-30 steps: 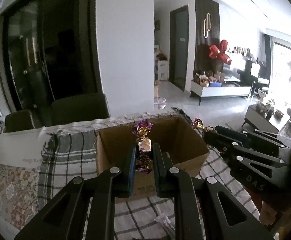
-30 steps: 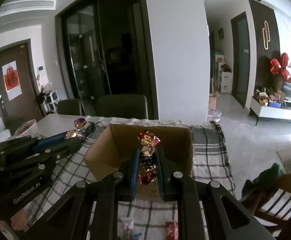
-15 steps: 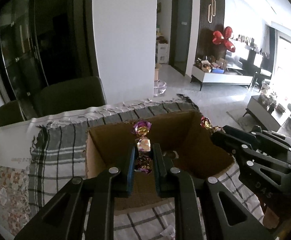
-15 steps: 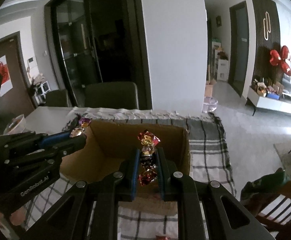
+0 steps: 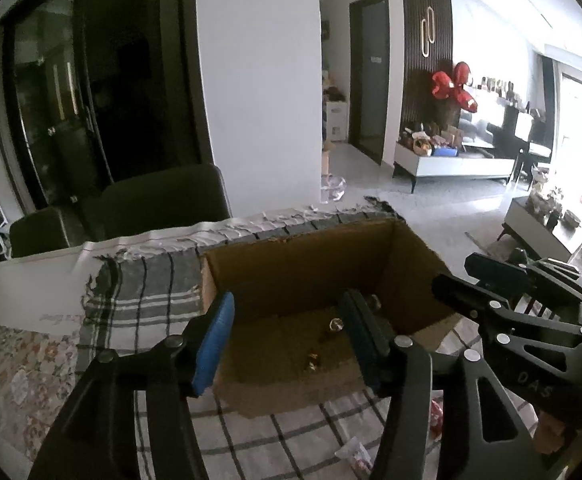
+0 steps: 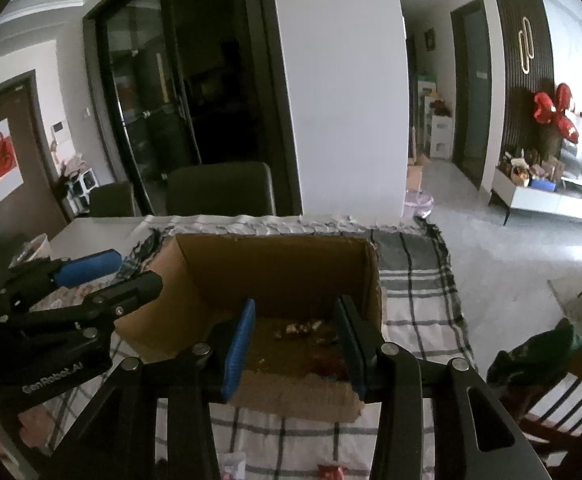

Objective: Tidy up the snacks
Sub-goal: 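Open both tools to drop the candies into the box, then move both tools back down toward the remaining snacks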

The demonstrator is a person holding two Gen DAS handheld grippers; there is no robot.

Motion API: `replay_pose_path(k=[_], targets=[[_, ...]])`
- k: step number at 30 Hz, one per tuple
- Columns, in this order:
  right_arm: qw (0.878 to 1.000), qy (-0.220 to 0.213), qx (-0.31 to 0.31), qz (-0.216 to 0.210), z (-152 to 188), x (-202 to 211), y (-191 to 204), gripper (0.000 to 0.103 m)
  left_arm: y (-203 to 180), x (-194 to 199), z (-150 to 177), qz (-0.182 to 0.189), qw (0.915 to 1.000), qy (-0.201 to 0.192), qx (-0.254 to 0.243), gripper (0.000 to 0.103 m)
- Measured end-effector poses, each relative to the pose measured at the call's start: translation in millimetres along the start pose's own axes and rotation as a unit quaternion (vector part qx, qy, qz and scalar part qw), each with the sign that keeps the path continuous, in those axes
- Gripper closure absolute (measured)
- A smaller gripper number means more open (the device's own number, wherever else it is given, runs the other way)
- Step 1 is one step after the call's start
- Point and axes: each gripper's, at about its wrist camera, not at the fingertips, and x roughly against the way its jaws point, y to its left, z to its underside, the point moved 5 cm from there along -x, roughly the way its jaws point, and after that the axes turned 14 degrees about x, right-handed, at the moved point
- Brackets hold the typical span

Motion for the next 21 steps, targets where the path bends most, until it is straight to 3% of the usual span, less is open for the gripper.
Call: replay_pose_path(k=[13,21], targets=[[0.999,-0.040,0.015,0.008,22.0,61.3,27.4,0.061,10.6,76.2,38.7,-0.011,0.9984,-0.055,0.013,0.047],[0.999,-0.048,0.024,0.006,45.2,84.8,43.8,0.061,17.3,97.8,75.5,-0.025,0.9981,-0.052,0.024,0.047]])
